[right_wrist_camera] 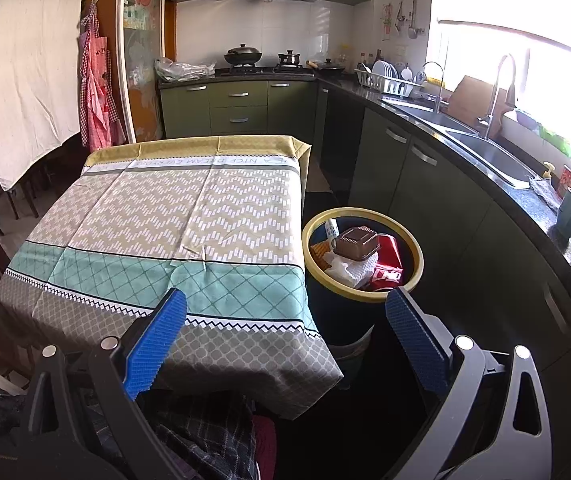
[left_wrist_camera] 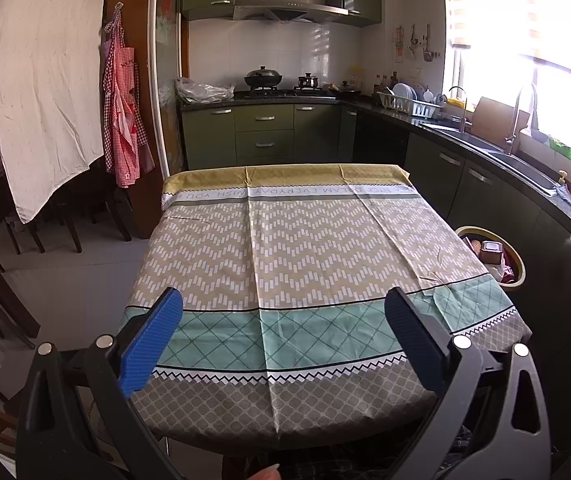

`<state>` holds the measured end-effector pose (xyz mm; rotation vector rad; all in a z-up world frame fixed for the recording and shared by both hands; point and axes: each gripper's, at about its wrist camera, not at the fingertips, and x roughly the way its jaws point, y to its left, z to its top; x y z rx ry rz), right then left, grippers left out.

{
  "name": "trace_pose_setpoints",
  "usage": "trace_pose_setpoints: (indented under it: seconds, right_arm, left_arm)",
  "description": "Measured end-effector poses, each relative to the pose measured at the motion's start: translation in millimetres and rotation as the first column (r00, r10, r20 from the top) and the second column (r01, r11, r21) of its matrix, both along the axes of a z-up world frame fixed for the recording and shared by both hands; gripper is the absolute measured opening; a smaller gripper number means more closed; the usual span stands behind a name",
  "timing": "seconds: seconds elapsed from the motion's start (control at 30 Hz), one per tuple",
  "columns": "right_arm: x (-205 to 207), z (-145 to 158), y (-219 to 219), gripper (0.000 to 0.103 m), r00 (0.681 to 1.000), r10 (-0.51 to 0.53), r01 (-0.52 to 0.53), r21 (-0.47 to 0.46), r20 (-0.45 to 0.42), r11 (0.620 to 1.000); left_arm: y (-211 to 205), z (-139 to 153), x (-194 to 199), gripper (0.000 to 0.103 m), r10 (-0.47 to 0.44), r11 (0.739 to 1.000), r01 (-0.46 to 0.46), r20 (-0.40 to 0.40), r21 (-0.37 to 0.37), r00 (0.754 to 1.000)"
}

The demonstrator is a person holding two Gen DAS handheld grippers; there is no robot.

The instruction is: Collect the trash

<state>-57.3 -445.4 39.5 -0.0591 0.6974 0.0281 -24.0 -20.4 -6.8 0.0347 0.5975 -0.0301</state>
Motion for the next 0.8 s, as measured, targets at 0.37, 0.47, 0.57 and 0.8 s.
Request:
trace_pose_setpoints:
  seconds: [0.37,0.47,0.57,0.8]
  right_arm:
    - [-4.2,2.4,-2.3,0.098,1.0,-0.008,0.008,0.005,0.009,1.0]
    - [-5.9,3.8,-3.3,0.098,1.0,-0.01,0.01,0.008,0.013,1.0]
    - [-6.9,5.1,-3.9,0.098,1.0,-0.011,0.01,0.011,0.018,1.0]
    - [-8.6,6.8,-4.6,0.098,1.0,-0.008,0.007,0.016,0.02,1.0]
  left_arm:
    - [-5.1,0.7,-1.4,0.096,0.002,1.0,-0.002,0.005,0.009,1.0]
    - [-6.3,0.5,-2.0,0.096,0.001,1.0,-0.001,0.006,0.011,1.0]
    - [-6.7,0.6,-1.9,0.096,0.001,1.0,-0.001,0.004,0.013,1.0]
    - [-8.4,0.9,-2.2,0.096,0.006,1.0,-0.006,-0.001,0.026,1.0]
